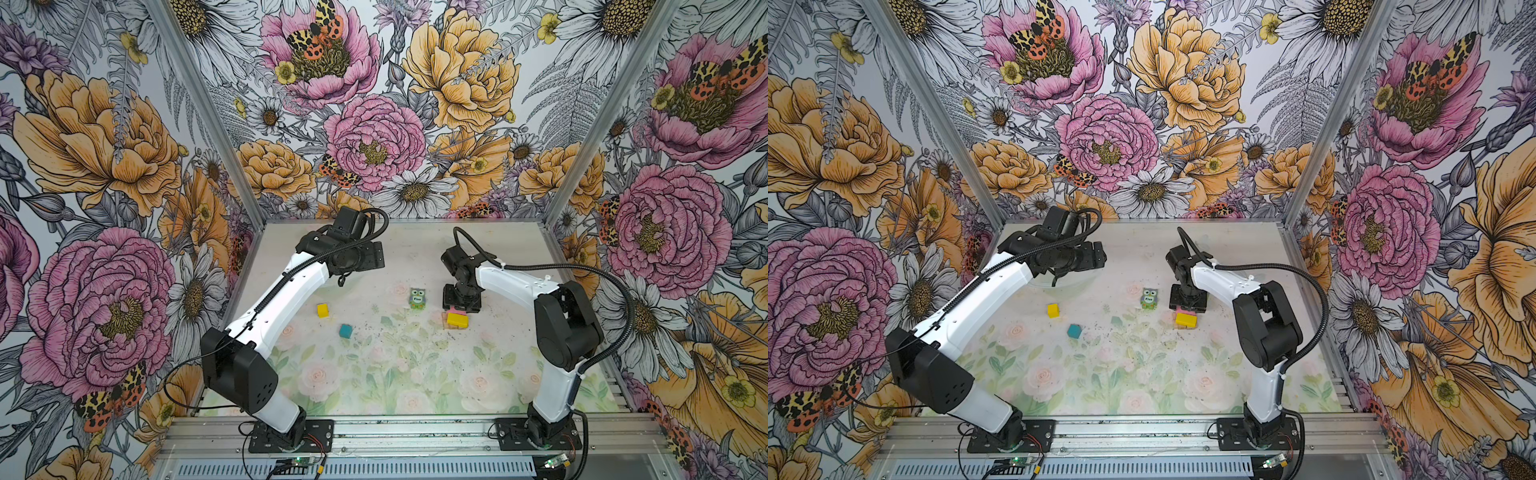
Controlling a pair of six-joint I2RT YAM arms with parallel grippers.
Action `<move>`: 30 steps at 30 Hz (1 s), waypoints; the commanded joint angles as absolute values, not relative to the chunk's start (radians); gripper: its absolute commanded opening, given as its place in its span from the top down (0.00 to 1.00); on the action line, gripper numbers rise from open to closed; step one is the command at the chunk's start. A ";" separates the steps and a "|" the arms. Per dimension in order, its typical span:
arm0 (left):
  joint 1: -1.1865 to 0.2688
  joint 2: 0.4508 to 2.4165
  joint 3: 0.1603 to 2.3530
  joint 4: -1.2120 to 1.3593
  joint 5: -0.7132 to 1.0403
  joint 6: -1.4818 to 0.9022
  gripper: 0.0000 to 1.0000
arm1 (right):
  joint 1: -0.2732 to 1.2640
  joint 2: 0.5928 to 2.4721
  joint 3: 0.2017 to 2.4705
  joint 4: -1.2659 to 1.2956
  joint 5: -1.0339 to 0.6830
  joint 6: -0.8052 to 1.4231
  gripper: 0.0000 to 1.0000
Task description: Build the wood block tower
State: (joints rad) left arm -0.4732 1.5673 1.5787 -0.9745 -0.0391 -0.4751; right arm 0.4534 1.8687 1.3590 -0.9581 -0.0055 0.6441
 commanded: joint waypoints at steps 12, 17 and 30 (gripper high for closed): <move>-0.509 1.569 1.594 -0.953 -0.065 -0.515 0.09 | 0.436 1.857 1.378 -0.962 -0.024 0.578 0.36; -0.517 1.568 1.604 -0.953 -0.069 -0.517 0.08 | 0.433 1.833 1.388 -0.962 -0.022 0.562 0.20; -0.523 1.560 1.625 -0.952 -0.087 -0.507 0.08 | 0.439 1.704 1.360 -0.984 -0.034 0.647 0.07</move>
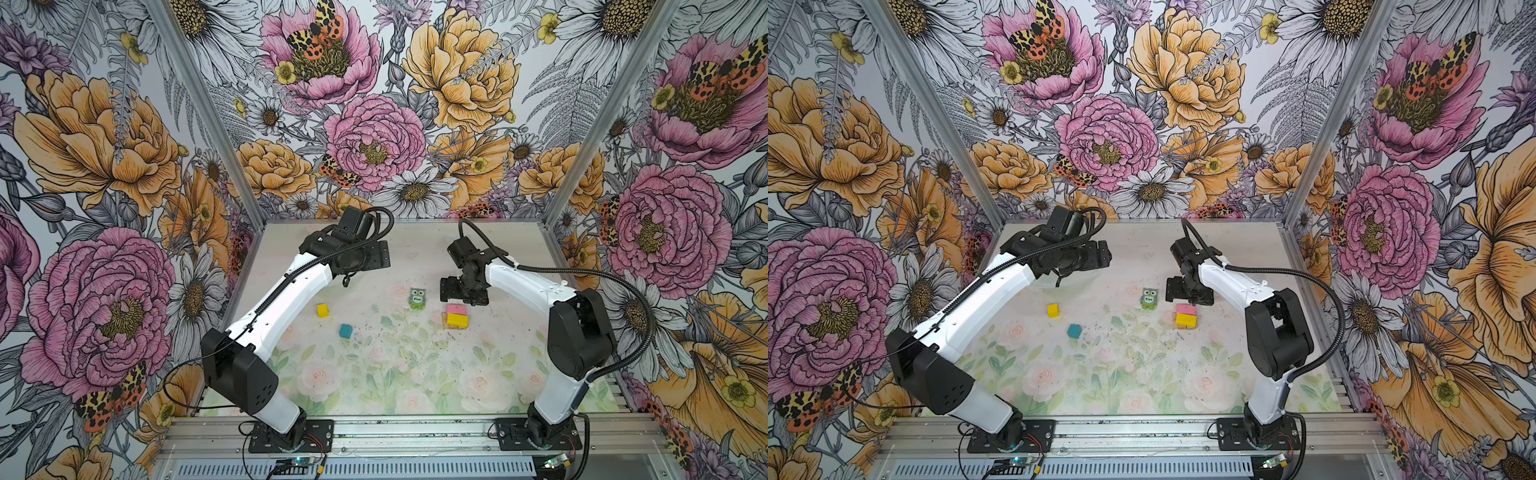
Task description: Build the wood block tower
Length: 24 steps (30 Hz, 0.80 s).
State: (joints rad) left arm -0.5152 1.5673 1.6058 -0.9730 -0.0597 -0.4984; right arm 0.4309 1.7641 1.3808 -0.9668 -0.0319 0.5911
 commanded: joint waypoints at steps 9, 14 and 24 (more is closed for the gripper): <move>-0.522 1.544 1.600 -0.951 -0.079 -0.471 0.07 | 0.505 1.636 1.240 -0.984 0.024 0.786 0.09; -0.522 1.533 1.582 -0.951 -0.066 -0.460 0.07 | 0.535 1.654 1.234 -0.985 0.038 0.813 0.16; -0.518 1.494 1.536 -0.947 -0.066 -0.469 0.07 | 0.545 1.685 1.213 -0.989 0.066 0.825 0.20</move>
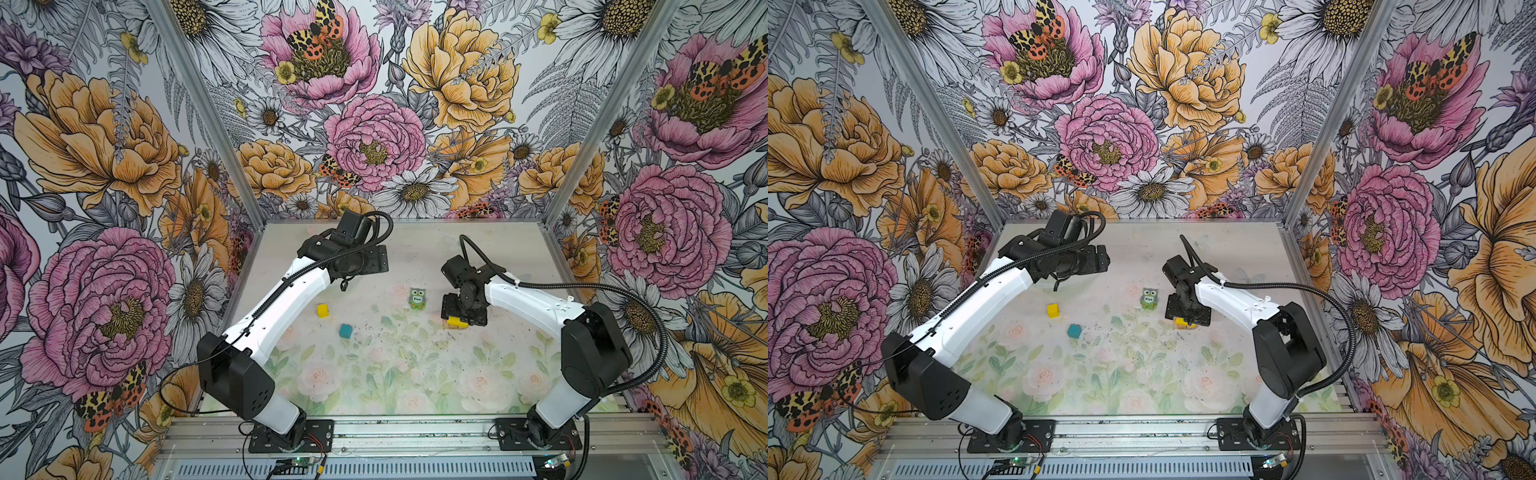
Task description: Build the wood block tower
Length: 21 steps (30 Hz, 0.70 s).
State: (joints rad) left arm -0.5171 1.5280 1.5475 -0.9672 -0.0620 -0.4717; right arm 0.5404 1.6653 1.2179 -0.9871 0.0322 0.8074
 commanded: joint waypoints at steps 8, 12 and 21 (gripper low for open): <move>-0.523 1.487 1.529 -0.945 -0.072 -0.483 0.07 | 0.542 1.722 1.224 -0.983 0.063 0.801 0.20; -0.527 1.485 1.534 -0.943 -0.072 -0.479 0.03 | 0.540 1.734 1.227 -0.974 0.060 0.794 0.20; -0.546 1.488 1.536 -0.939 -0.060 -0.460 0.01 | 0.532 1.762 1.245 -0.969 0.057 0.769 0.25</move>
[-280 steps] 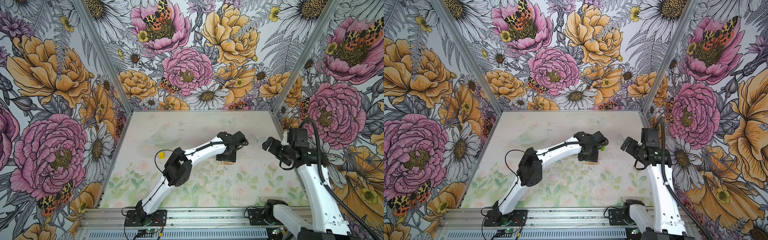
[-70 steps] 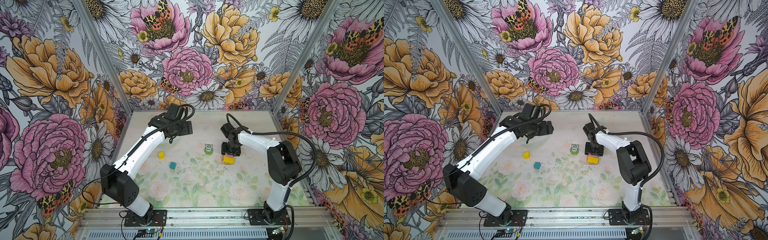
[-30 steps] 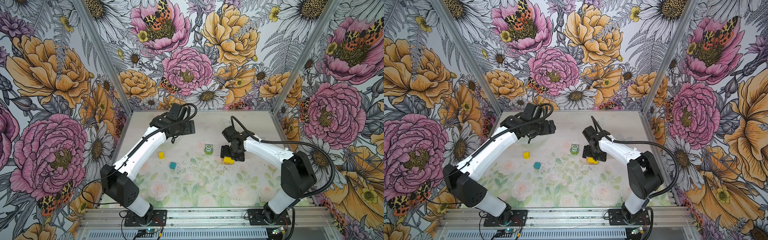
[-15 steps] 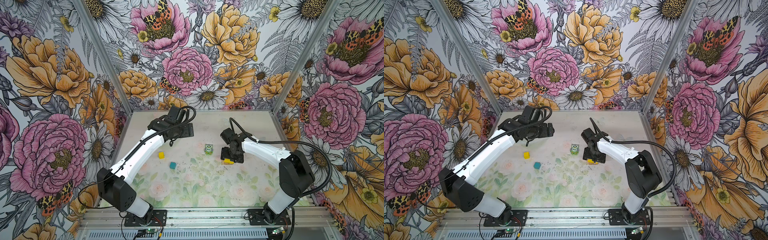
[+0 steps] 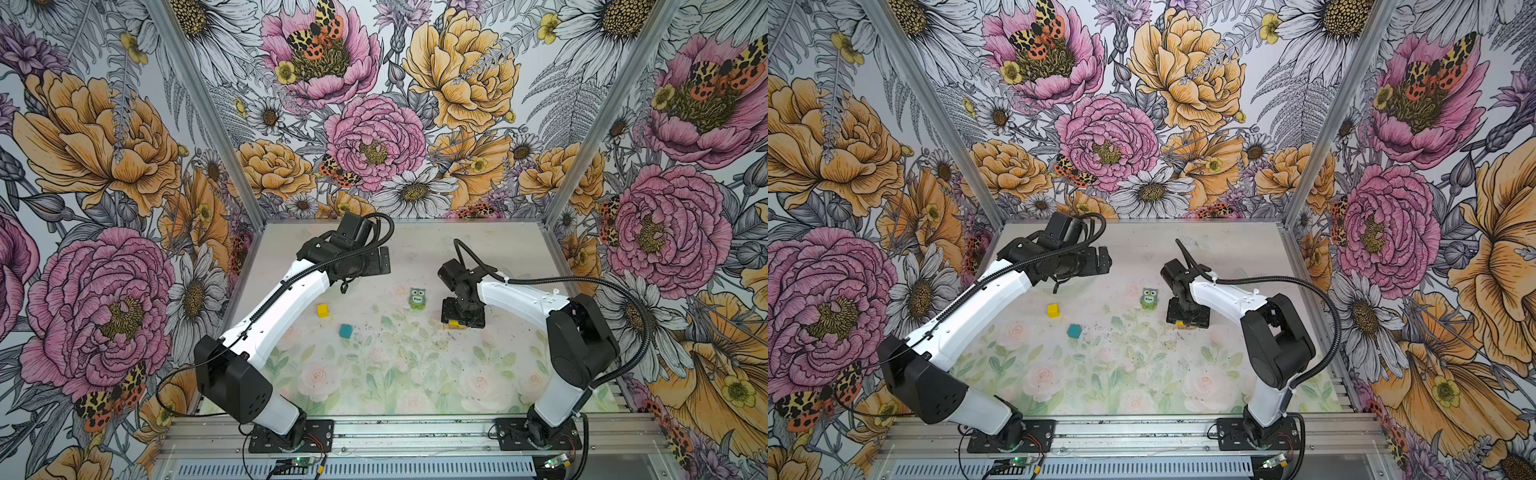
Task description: Build the wood block tower
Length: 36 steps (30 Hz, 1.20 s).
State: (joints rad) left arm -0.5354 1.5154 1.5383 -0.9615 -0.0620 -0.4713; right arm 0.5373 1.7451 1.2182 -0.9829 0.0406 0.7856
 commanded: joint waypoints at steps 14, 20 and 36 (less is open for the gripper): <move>-0.546 1.413 1.440 -0.845 0.021 -0.442 0.01 | 0.511 1.773 1.261 -0.963 0.048 0.726 0.33; -0.533 1.359 1.360 -0.807 0.043 -0.455 0.01 | 0.507 1.772 1.266 -0.956 0.031 0.710 0.38; -0.520 1.312 1.331 -0.801 0.031 -0.497 0.01 | 0.497 1.795 1.272 -0.956 0.016 0.652 0.40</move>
State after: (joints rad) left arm -0.5259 1.3357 1.3422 -0.8246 0.0204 -0.4763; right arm 0.5068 1.7683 1.2472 -0.9760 0.0273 0.6765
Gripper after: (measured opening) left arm 0.987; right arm 0.612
